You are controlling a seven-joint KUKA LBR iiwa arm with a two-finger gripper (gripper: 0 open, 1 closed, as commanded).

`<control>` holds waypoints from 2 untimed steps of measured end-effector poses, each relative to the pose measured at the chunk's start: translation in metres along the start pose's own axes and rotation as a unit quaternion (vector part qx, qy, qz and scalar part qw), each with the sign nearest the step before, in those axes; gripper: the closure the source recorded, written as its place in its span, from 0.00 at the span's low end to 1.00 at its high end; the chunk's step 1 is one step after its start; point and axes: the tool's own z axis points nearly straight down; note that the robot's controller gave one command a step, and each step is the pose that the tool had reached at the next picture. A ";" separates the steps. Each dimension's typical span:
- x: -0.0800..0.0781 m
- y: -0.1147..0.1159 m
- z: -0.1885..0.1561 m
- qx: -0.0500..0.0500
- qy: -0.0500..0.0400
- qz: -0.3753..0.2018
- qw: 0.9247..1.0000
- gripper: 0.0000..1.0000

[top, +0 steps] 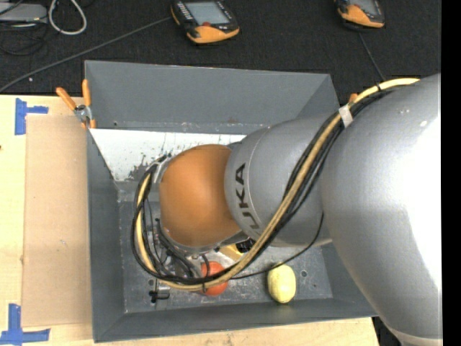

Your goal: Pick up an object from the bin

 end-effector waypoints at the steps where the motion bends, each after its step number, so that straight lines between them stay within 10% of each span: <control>1: -0.002 -0.002 -0.004 -0.001 -0.003 0.002 1.000 0.00; 2: 0.007 -0.092 0.059 -0.002 -0.008 -0.032 0.999 0.00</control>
Offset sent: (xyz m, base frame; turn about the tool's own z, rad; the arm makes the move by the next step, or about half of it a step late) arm -0.0115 -0.0886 -0.0581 -0.0717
